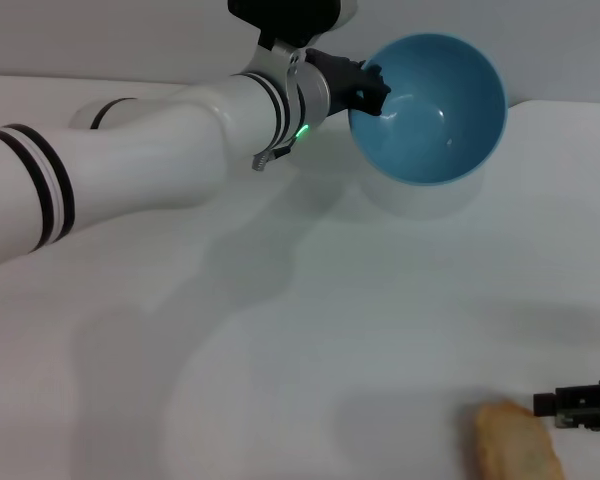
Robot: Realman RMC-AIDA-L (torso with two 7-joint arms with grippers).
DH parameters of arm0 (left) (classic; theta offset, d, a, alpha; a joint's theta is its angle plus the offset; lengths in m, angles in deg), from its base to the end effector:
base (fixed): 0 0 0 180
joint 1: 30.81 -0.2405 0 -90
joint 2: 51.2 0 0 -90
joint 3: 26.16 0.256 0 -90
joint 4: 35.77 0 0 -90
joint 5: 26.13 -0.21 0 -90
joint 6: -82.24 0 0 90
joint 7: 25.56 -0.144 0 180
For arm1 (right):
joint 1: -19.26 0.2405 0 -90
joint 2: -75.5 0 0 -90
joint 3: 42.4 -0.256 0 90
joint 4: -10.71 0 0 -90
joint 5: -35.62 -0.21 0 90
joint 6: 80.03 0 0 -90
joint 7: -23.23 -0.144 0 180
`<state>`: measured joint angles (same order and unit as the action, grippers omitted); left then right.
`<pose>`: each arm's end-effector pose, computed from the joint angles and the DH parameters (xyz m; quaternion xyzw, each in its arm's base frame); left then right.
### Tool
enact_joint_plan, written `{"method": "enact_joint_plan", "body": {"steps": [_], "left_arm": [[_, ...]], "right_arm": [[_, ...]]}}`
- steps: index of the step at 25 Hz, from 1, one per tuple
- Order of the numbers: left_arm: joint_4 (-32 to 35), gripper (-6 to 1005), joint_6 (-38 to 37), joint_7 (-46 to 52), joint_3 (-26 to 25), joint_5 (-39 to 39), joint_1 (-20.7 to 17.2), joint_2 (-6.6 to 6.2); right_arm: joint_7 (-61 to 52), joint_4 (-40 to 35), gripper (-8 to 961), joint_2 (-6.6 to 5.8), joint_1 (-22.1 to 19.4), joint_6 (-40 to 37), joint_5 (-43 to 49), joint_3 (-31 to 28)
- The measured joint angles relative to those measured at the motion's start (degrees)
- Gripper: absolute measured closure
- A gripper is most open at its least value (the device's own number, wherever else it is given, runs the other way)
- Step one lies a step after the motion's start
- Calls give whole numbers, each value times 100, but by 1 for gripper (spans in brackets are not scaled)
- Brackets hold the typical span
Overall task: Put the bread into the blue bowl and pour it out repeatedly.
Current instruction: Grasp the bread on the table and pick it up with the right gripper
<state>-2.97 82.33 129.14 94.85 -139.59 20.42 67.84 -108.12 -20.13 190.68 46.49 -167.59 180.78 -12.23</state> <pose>-0.1448 0.4430 -0.1144 -0.8701 -0.2615 -0.1136 0.4020 0.3568 0.2688 -0.0031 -0.7098 0.7000 0.0654 0.0429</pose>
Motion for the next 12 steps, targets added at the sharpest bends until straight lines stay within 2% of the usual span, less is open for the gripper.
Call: {"method": "enact_joint_plan", "body": {"steps": [2,3,12], "left_arm": [[-2,1001,1,0,0,0,-3,-1],[-3,1001,2,0,0,-1,-4,-1],[-12,1000,14,0,-11,-1,-41,0]], "right_arm": [[33,-1,492,19,9,-13,-23,18],[92,3,493,79,57,-15,-27,38],[141,75,501,196,160,10,-6,197]]}}
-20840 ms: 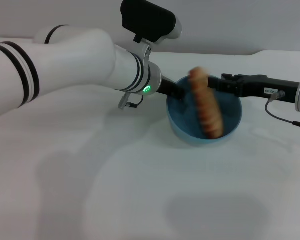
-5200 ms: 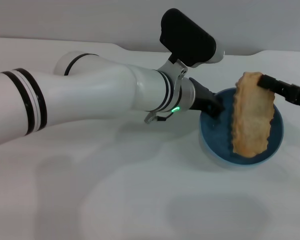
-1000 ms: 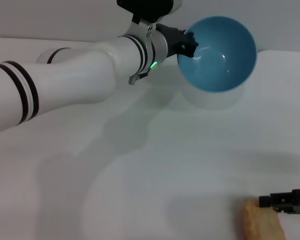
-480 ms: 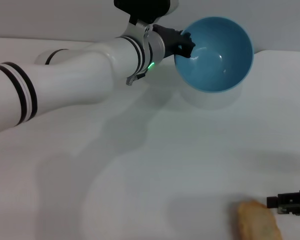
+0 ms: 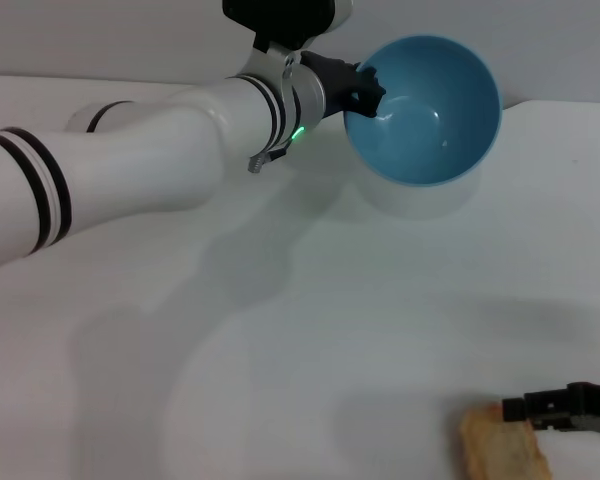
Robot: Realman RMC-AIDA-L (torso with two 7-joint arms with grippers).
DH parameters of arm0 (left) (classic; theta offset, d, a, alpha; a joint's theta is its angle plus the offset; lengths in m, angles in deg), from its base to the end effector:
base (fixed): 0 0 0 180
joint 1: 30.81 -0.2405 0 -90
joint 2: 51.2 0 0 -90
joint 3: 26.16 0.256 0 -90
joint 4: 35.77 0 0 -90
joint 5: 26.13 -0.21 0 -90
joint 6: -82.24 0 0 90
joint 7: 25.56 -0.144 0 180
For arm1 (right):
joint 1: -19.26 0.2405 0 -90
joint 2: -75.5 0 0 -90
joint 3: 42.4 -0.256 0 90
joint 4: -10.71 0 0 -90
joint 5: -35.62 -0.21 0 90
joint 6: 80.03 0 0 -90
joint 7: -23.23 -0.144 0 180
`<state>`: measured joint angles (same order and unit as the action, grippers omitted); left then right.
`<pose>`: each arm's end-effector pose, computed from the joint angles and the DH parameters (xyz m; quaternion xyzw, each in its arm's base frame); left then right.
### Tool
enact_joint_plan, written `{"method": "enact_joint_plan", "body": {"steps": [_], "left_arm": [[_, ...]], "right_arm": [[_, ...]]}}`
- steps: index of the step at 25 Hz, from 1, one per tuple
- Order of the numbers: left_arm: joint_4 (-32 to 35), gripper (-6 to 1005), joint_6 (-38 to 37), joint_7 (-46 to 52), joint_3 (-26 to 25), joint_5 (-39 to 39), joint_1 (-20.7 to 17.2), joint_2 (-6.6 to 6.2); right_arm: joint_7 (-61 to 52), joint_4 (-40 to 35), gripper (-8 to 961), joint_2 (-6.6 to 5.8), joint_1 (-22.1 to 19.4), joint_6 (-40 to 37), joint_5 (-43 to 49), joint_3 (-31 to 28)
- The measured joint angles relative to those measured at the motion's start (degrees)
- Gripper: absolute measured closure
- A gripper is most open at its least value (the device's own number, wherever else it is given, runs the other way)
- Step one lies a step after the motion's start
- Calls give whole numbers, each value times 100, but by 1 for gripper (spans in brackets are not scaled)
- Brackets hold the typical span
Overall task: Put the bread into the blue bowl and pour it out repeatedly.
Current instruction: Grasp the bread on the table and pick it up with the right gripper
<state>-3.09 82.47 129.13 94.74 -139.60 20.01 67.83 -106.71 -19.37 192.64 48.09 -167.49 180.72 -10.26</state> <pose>-0.1485 0.4425 -0.1138 -0.8683 -0.2650 -0.1125 0.4040 0.3411 0.2711 -0.0228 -0.7310 0.6798 0.0571 0.0165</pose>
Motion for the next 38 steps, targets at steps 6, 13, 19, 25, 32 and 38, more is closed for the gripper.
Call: {"method": "enact_joint_plan", "body": {"steps": [6,13,19,25,32,38], "left_arm": [[14,1001,15,0,3,13,-10,3],[34,1000,21,0,12,35,-25,5],[46,1001,21,0,15,53,-50,5],[48,1001,21,0,21,71,-74,5],[55,1001,6,0,20,71,-113,5],[6,1001,-435,0,-78,71,-52,-36]], "right_arm": [[-30,143,506,35,46,7,1,238],[-43,169,512,37,52,36,1,269],[-29,171,517,67,61,40,0,393],[112,163,560,99,86,62,-25,452],[867,49,632,98,85,-115,-686,385],[1368,-507,693,59,33,-280,-1550,382]]}}
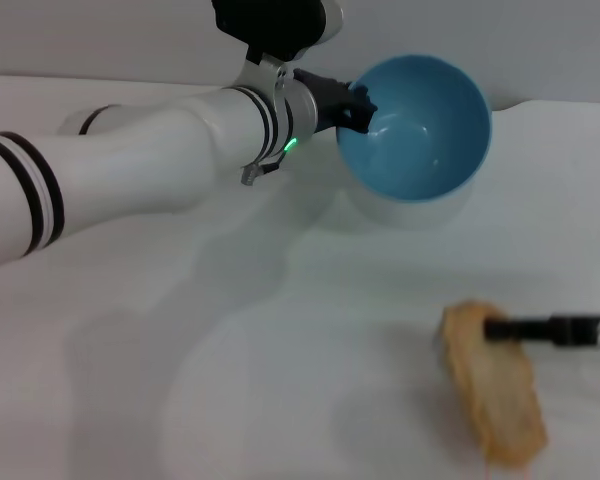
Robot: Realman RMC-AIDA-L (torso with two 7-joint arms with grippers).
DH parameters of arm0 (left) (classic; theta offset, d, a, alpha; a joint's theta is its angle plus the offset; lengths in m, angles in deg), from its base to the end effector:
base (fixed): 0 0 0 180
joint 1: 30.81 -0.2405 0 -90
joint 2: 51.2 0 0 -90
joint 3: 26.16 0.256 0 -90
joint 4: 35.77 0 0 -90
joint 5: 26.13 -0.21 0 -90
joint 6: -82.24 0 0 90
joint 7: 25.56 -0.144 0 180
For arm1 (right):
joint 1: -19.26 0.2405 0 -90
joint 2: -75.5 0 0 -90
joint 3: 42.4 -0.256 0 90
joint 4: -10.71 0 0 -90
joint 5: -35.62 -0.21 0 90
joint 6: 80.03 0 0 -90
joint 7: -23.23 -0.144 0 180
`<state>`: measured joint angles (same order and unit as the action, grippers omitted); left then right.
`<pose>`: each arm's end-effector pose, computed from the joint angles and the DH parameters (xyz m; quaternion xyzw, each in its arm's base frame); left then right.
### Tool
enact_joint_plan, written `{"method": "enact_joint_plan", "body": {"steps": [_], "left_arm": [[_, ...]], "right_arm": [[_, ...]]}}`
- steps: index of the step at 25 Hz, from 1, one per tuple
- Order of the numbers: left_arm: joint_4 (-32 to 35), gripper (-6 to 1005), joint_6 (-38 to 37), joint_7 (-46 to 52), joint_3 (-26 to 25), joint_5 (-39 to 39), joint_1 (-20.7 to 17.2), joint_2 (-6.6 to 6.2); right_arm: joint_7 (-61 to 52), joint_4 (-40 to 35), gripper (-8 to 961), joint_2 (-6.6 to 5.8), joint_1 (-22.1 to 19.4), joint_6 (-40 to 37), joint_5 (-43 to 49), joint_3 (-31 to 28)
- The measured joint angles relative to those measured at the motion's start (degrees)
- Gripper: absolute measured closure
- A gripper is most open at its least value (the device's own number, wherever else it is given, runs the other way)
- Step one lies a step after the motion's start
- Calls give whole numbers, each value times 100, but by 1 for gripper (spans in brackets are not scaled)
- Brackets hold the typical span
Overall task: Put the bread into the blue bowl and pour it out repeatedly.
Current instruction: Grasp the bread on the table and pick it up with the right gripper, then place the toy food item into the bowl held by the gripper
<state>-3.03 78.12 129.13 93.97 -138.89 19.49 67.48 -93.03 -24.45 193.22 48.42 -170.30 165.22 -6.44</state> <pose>-0.1586 0.4379 -0.1161 -0.8718 -0.2892 -0.0911 0.3847 0.3028 0.3024 -0.0078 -0.8225 0.5440 0.1624 0.0348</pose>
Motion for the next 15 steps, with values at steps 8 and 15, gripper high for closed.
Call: {"method": "enact_joint_plan", "body": {"steps": [8,15], "left_arm": [[-56,1000,-1170,-4,-44,-19,272,-10],[112,1000,-1749,-3,-41,5,405,31]], "right_arm": [[129,-1258,774,-181,-278,-38,-1697,-37],[643,-1278,816,-147,-249,150,-2466,-235]]}}
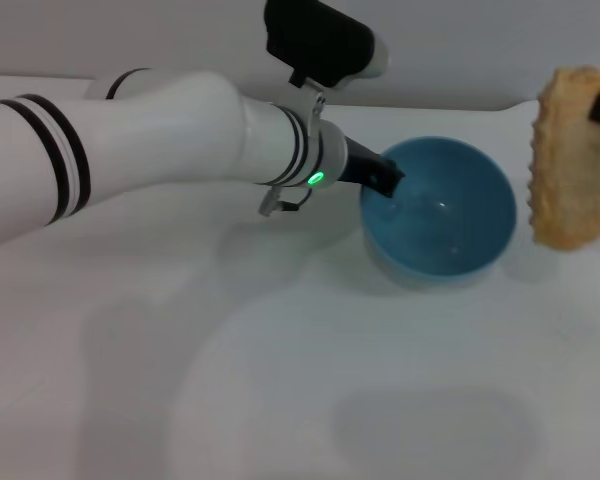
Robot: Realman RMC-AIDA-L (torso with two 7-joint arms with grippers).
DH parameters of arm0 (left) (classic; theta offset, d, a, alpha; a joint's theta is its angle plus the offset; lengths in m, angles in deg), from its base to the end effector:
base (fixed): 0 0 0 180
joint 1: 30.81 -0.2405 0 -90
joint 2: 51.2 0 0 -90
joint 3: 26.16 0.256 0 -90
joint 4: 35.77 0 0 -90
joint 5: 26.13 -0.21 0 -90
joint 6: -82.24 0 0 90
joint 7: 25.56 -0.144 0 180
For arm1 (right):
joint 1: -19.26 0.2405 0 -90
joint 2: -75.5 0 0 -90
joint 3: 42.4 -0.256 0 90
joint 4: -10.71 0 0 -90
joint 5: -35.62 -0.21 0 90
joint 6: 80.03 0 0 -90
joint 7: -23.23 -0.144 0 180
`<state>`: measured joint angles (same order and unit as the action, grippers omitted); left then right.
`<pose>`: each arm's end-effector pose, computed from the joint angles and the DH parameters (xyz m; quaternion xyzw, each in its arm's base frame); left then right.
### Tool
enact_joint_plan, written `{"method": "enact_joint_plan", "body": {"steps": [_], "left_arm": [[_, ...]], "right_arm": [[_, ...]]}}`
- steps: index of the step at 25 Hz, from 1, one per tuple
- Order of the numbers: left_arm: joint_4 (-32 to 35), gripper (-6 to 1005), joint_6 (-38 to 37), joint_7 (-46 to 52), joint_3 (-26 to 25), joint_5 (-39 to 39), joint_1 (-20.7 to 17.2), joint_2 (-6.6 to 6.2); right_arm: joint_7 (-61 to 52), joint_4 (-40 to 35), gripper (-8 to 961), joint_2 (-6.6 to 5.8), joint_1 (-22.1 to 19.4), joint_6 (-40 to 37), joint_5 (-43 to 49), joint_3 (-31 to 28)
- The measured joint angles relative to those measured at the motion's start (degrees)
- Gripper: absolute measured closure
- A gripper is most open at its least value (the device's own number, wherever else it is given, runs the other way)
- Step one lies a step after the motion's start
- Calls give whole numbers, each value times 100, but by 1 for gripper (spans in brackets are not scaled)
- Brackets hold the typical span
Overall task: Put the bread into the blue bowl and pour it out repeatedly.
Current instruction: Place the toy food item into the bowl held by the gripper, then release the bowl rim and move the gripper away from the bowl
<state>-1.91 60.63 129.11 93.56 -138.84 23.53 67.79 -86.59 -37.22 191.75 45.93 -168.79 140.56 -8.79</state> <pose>-0.1420 0.4164 -0.1404 -0.9125 -0.2988 -0.0096 0.2791 0.2700 0.3479 0.0825 -0.8243 0.4054 0.3475 0.1883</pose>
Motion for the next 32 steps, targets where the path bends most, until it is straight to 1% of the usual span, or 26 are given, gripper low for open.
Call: {"method": "enact_joint_plan", "body": {"steps": [2,4,8,9,15,20,22,27,30,32], "left_arm": [[95,1000,-84,0,29,41,29,6],[127,1000,-101,1,46,71,35,9],[174,1000,-101,3,66,281,38,10],[175,1000,-92,3,68,313,38,10],[160,1001,-34,3,69,366,1,10],[135,1001,-21,0,54,373,-10,10],[129,1001,-17,-2,22,380,-17,6],[119,1001,-24,-3,17,383,-24,-9],[112,1000,-29,-5,15,383,-32,-20],[109,1000,-56,-5,15,383,-38,-25]], "right_arm": [[343,265,821,85,53,163,-232,-2],[536,539,826,118,123,236,-332,17],[680,1161,836,128,299,419,-325,57],[680,1382,837,129,312,593,-322,58],[804,1584,841,182,209,878,-306,77],[1008,1708,844,185,235,927,-306,91],[1113,1748,733,188,251,1002,-330,77],[1326,1749,628,201,187,1032,-630,1],[1355,1681,566,156,-14,939,-1126,-19],[1355,1636,524,147,-85,919,-1224,-40]]}}
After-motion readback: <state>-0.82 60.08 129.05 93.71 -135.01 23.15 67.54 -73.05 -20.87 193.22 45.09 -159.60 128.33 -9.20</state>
